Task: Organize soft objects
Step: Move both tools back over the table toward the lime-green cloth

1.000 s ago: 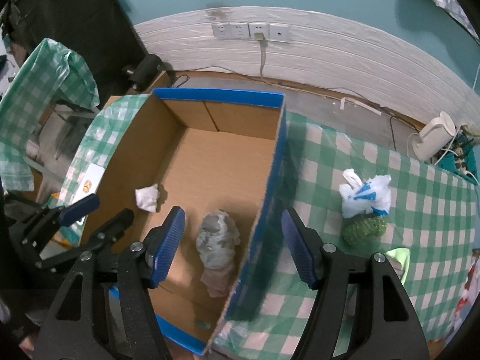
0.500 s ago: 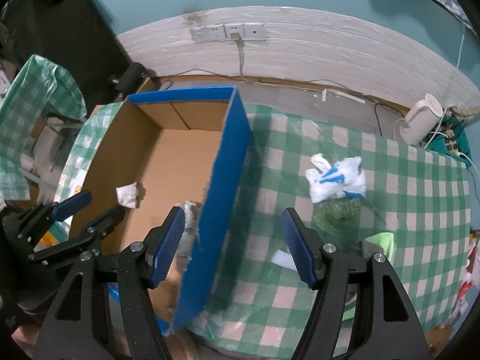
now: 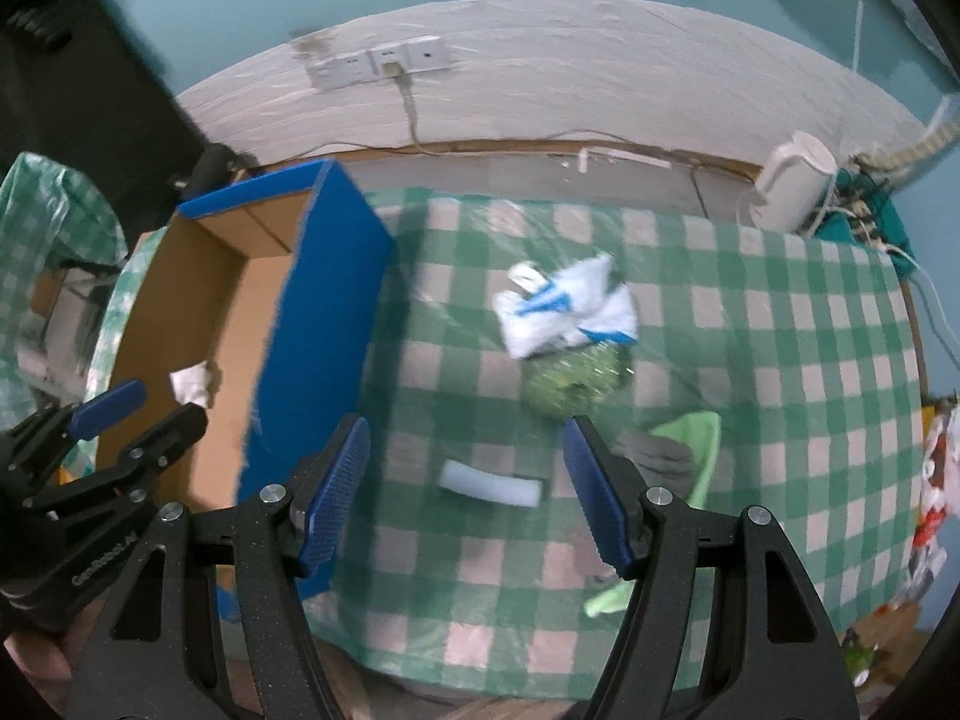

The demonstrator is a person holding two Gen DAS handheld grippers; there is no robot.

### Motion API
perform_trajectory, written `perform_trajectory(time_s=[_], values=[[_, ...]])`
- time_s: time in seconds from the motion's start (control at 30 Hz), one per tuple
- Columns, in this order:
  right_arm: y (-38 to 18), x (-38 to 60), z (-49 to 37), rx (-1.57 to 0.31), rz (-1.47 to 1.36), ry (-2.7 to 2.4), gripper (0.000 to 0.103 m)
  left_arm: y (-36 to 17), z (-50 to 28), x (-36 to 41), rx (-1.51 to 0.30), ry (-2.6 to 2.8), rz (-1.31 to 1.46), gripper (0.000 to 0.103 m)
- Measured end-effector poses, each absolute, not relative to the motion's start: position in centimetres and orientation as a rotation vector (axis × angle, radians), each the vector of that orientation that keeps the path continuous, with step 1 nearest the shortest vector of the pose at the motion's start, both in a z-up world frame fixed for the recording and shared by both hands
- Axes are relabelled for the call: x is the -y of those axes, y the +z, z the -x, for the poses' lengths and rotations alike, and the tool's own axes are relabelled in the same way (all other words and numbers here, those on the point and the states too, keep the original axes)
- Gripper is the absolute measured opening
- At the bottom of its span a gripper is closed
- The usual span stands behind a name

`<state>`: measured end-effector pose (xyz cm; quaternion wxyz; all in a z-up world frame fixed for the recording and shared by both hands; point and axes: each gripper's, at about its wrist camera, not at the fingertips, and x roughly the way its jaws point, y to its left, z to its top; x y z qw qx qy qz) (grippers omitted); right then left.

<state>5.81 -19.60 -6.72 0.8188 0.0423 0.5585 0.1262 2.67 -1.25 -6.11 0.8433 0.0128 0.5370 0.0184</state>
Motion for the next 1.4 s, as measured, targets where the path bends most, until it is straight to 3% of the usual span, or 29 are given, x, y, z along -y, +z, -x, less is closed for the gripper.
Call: perform_trajectory(time_s=[0.07,0.6,0.77,1.4], values=[[-7.1,20.4,-5.7,-1.194,-0.093,0.257,0.069,-6.2,-2.7,2.1,-1.14,0.029,-0.033,0.065],[-10.0,28.1,-4.9,-1.239,-0.173,0.137,0.069,-8.1,-3.3,7.5,-1.187,-0.039,-0.077,0.065],[-11.0,29.5,-5.0,-1.259,-0.186,0.109,0.069,-8.7,-3.4,9.2,-1.193,-0.044,-0.114,0.075],[-15.1,32.6,-5.0,-1.346,-0.232,0.041,0.068,-9.3,-3.6,12.8,-1.188,-0.064,-0.168,0.075]])
